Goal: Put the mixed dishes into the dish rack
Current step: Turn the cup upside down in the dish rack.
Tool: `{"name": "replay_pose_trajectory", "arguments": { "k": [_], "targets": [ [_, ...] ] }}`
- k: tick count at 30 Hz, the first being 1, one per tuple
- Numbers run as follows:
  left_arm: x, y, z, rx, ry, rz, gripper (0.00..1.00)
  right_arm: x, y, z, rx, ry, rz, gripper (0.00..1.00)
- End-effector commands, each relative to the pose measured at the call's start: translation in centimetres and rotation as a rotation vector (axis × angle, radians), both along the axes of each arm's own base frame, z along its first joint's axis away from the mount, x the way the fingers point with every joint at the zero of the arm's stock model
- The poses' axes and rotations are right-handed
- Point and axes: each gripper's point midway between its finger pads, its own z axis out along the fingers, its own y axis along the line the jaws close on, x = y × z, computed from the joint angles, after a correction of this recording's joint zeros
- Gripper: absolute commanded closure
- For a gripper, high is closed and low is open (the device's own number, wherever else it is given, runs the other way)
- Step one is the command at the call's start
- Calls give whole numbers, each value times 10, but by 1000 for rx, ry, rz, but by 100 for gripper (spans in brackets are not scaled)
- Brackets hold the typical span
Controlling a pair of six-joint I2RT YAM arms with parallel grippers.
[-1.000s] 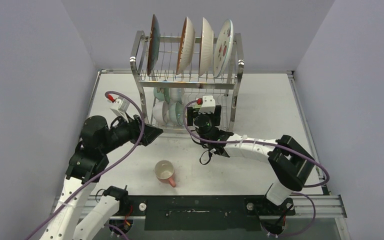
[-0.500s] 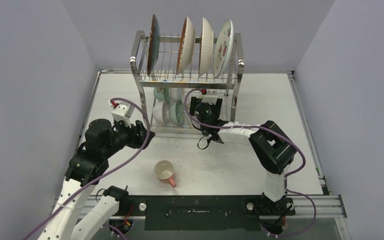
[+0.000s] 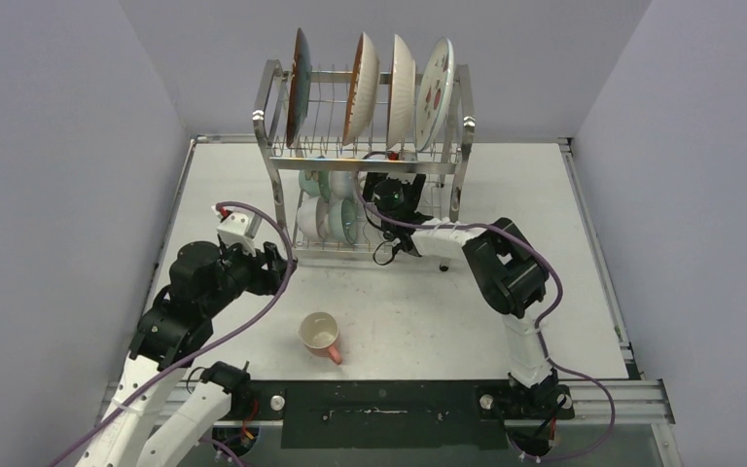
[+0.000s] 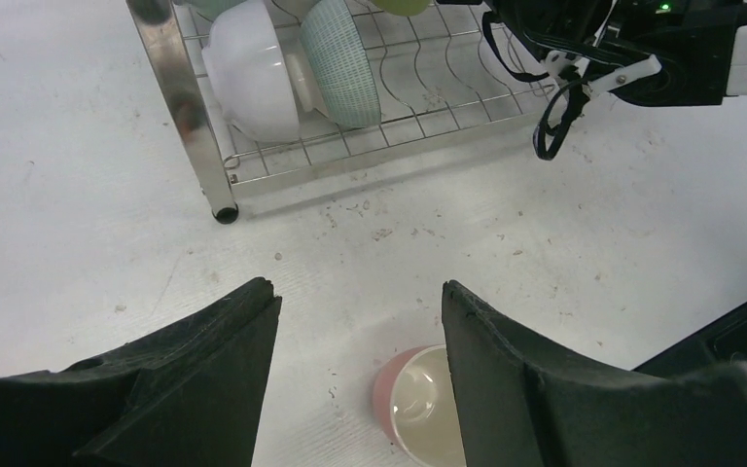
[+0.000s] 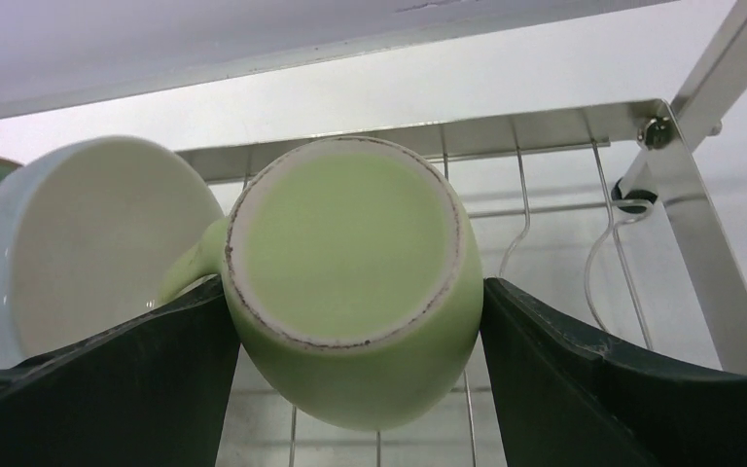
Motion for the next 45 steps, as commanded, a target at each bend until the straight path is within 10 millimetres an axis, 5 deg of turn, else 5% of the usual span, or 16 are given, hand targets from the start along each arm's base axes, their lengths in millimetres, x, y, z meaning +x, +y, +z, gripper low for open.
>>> {"name": "replay_pose_trajectory", "arguments": {
  "k": [1, 6, 15, 29, 45],
  "targets": [
    [3, 3, 10, 11, -58, 12, 40, 28, 8, 24, 93, -73, -18, 62],
    [3, 3, 10, 14, -59, 11, 40, 36, 9, 19, 87, -66, -30, 28],
    [1, 2, 11, 13, -62, 6, 40, 35, 8, 28, 65, -68, -29, 0],
    [0, 3, 9, 15, -58, 8, 40, 8, 16, 54, 43, -114, -16, 0],
    [-1, 3, 8, 16, -53, 7, 40, -17, -3, 61, 61, -128, -49, 0]
  ]
}}
